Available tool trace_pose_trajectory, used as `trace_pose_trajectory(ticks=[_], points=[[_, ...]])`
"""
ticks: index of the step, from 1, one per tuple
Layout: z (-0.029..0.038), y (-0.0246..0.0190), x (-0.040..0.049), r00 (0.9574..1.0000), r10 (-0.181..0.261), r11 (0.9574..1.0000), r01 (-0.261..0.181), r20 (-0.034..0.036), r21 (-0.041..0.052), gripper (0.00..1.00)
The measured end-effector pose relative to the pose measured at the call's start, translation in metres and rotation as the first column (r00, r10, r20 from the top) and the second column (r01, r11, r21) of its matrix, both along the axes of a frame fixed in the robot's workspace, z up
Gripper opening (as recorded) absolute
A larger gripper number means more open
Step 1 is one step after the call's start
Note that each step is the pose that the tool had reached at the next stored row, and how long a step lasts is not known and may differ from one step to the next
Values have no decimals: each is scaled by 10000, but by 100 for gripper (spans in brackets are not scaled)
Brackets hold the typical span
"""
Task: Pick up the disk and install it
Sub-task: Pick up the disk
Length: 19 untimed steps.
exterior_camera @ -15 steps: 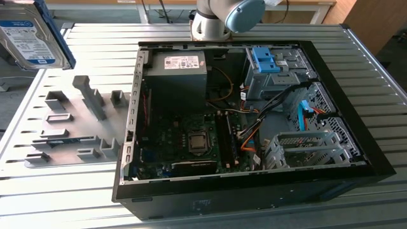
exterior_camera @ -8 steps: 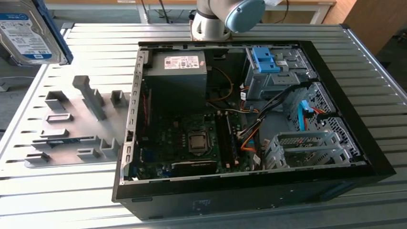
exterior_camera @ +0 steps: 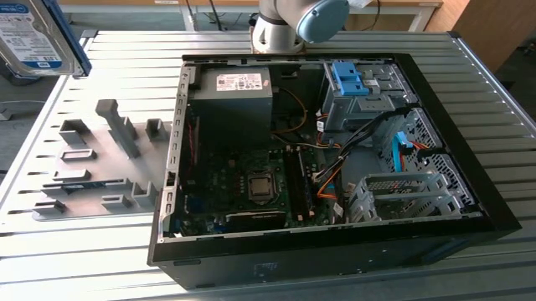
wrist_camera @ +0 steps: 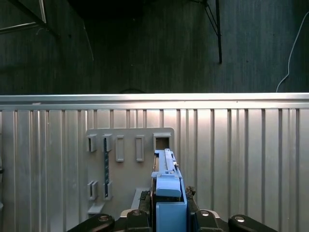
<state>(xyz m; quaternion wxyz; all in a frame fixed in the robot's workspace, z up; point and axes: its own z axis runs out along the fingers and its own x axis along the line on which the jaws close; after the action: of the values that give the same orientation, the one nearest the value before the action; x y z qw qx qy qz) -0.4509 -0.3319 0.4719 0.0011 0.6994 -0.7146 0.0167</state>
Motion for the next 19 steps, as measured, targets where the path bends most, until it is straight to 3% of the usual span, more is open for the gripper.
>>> trace_pose_trajectory(ticks=[13,19], points=[[285,0,0,10000,0,10000,0,-2,-1,36],[291,-1,0,10000,0,10000,0,-1,-1,36]])
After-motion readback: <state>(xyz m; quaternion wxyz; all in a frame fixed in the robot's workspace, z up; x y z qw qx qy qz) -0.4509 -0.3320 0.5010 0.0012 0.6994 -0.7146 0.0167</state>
